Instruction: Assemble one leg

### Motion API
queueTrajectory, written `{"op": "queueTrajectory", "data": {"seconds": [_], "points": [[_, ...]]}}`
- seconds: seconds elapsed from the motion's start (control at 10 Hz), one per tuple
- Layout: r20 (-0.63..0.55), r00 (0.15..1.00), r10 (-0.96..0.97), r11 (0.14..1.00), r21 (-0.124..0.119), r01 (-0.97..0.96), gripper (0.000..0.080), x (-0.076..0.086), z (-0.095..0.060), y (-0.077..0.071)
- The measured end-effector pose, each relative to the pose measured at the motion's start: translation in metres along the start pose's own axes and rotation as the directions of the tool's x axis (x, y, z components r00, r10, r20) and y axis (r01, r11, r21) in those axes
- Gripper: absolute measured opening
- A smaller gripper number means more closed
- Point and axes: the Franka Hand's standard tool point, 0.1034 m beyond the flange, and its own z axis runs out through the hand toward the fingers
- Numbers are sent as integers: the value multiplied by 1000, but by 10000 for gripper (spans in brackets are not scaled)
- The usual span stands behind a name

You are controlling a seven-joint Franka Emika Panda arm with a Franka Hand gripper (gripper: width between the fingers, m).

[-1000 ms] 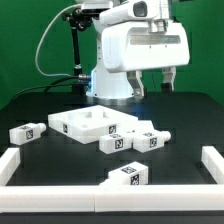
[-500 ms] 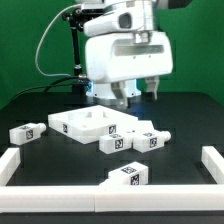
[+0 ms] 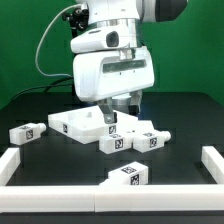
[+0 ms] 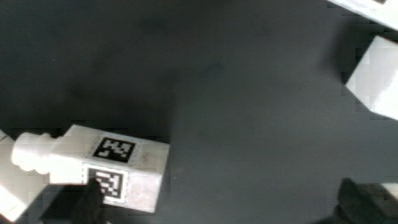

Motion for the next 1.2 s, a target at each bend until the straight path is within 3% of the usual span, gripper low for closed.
{"op": "queueTrajectory", "data": {"seconds": [0.2, 0.4, 0.5, 0.8, 1.2], "points": [[41, 987, -152, 988, 3, 152, 650, -14, 3, -16], [53, 959, -277, 961, 0, 277, 650, -31, 13, -20], [54, 957, -285, 958, 6, 285, 650, -35, 21, -23], [54, 962, -266, 964, 4, 267, 650, -34, 20, -24], [78, 961, -264, 964, 48, 261, 650, -45, 33, -51]]}}
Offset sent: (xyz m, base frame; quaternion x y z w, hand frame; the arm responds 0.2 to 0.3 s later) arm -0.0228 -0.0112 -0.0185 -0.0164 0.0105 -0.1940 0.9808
